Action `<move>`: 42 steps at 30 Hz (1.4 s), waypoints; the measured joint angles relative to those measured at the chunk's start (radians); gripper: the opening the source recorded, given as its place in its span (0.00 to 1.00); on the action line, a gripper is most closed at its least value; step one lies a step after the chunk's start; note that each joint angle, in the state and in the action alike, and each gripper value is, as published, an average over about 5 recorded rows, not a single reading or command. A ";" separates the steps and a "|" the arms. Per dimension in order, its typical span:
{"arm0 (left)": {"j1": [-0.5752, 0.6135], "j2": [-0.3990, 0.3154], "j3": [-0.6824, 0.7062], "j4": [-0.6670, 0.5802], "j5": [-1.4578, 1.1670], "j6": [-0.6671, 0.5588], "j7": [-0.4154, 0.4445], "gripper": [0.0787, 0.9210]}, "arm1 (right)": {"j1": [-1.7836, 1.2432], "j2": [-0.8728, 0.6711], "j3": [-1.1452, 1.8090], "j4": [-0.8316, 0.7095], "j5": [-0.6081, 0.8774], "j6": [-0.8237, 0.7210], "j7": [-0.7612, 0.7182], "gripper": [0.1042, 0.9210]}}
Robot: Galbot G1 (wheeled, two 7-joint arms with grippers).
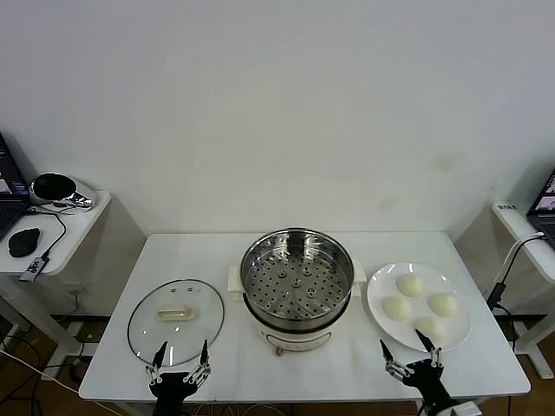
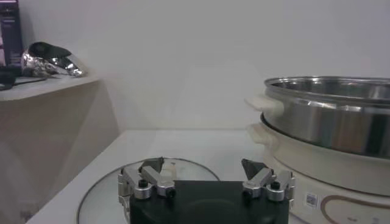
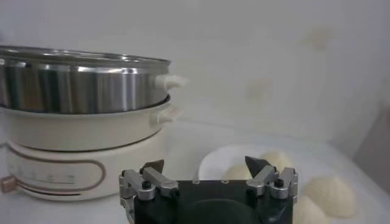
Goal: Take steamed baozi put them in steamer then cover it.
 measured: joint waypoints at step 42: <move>-0.012 0.021 -0.047 -0.016 0.078 0.015 -0.004 0.88 | 1.307 -0.475 -0.844 -0.792 -0.501 0.008 -0.890 0.88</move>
